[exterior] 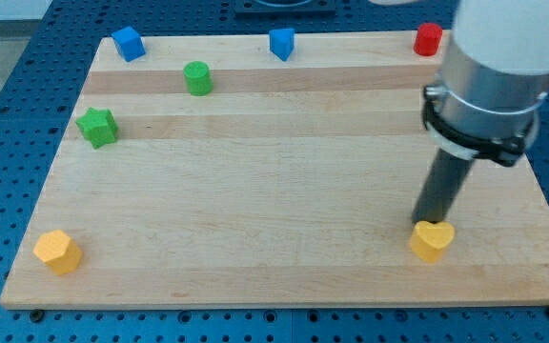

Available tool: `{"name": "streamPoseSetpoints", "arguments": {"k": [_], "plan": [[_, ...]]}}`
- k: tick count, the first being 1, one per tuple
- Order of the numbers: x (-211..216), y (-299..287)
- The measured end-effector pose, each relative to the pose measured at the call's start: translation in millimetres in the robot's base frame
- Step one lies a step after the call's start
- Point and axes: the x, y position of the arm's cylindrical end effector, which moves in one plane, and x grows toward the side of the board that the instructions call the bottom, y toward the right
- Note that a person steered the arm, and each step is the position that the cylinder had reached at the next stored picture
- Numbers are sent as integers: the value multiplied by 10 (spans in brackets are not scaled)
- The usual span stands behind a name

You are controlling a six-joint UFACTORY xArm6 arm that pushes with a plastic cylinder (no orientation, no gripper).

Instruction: Move the heart parallel to the hexagon

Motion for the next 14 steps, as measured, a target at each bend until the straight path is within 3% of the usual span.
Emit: {"name": "streamPoseSetpoints", "arguments": {"k": [1,2,3,4,7,8,9,10,11,13,14], "plan": [[-7,15],[-214,-473],[-93,-808],[124,-661],[194,222],[194,285],[187,67],[154,-511],[359,-563],[495,-17],[732,-18]]}}
